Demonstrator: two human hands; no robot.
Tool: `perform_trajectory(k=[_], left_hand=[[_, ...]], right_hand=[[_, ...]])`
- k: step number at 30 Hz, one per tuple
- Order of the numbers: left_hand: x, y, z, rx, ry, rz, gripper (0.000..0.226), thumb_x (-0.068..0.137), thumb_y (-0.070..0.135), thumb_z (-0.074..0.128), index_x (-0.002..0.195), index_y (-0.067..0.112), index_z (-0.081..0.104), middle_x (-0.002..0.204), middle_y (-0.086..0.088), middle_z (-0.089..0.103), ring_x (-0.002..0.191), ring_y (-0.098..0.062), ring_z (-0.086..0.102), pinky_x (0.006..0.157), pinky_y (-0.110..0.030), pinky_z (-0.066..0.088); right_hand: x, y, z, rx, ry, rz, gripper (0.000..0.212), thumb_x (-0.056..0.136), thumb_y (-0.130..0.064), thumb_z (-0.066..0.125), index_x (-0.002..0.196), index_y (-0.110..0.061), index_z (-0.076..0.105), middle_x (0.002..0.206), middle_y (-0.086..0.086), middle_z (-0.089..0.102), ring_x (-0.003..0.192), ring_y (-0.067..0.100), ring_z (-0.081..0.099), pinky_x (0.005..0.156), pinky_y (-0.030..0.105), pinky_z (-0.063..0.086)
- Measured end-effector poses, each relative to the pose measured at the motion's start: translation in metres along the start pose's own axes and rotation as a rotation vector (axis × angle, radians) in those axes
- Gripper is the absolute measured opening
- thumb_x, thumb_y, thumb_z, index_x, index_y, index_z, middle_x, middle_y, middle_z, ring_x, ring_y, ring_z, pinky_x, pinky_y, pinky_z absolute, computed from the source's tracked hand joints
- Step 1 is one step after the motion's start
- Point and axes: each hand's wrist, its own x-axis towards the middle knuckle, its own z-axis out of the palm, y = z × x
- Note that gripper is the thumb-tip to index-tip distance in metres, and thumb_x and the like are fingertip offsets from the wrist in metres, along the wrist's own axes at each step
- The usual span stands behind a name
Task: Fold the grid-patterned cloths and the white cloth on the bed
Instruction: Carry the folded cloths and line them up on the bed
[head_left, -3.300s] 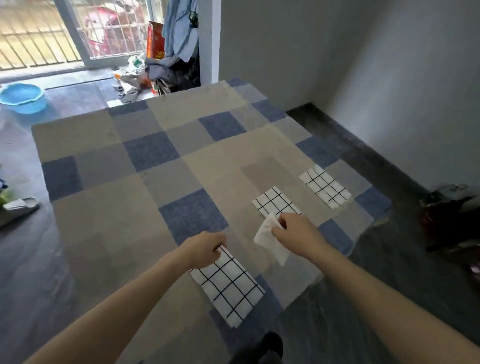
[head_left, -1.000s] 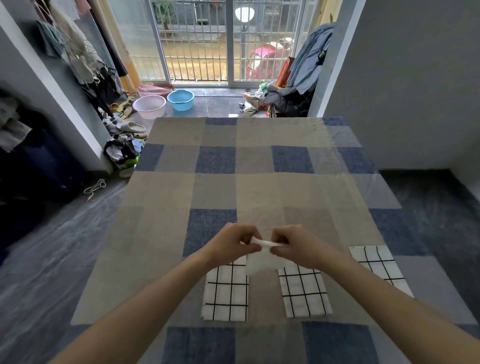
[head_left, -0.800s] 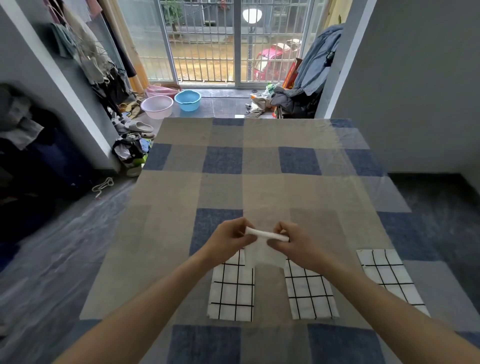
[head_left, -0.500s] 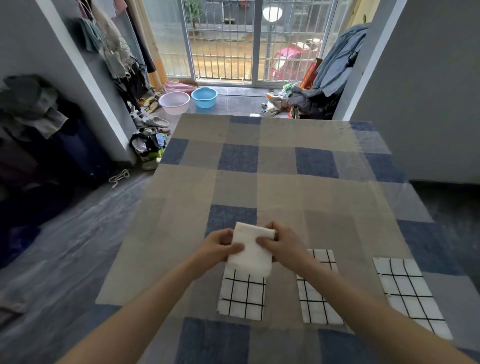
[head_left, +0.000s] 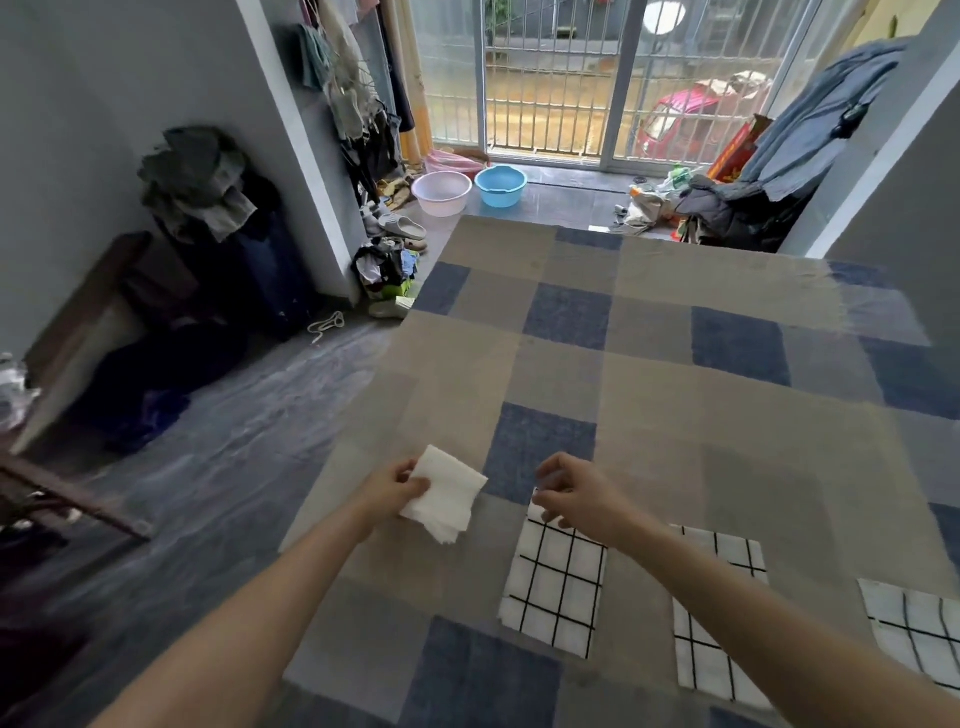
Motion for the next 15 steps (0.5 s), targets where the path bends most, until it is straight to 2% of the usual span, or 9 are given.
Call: perform_trajectory(k=[5, 7, 12, 15], left_hand=[[0.004, -0.019, -0.022, 0.149, 0.040, 0.023, 0.022, 0.093, 0.000, 0.055, 0.113, 0.005, 0.062, 0.106, -0.017, 0.067, 0.083, -0.019, 0.061, 0.063, -0.020, 0.048], [0.004, -0.022, -0.024, 0.217, 0.061, 0.030, 0.023, 0.092, 0.000, 0.055, 0.112, 0.005, 0.063, 0.104, -0.013, 0.067, 0.086, -0.019, 0.060, 0.061, -0.016, 0.047], [0.003, -0.026, -0.020, 0.407, 0.155, 0.069, 0.015, 0.087, 0.006, 0.058, 0.098, 0.016, 0.059, 0.094, -0.004, 0.063, 0.084, -0.017, 0.057, 0.061, -0.025, 0.038], [0.006, -0.028, -0.017, 0.451, 0.134, 0.115, 0.020, 0.085, 0.006, 0.059, 0.103, 0.014, 0.061, 0.099, -0.007, 0.067, 0.086, -0.017, 0.059, 0.066, -0.023, 0.038]], right_hand=[[0.002, 0.005, -0.001, -0.029, -0.051, 0.042, 0.014, 0.090, -0.010, 0.062, 0.103, -0.013, 0.058, 0.094, 0.011, 0.068, 0.065, 0.010, 0.065, 0.061, 0.026, 0.051], [0.003, 0.009, -0.002, -0.038, -0.067, 0.064, 0.014, 0.090, -0.010, 0.062, 0.103, -0.014, 0.058, 0.089, 0.009, 0.068, 0.067, 0.012, 0.065, 0.063, 0.029, 0.052], [0.003, 0.016, -0.004, -0.039, -0.080, 0.088, 0.011, 0.090, -0.011, 0.061, 0.096, -0.020, 0.058, 0.083, 0.007, 0.067, 0.069, 0.014, 0.066, 0.059, 0.027, 0.050], [0.002, 0.019, -0.005, -0.047, -0.086, 0.094, 0.009, 0.091, -0.013, 0.060, 0.097, -0.019, 0.059, 0.088, 0.010, 0.069, 0.068, 0.011, 0.066, 0.059, 0.027, 0.050]])
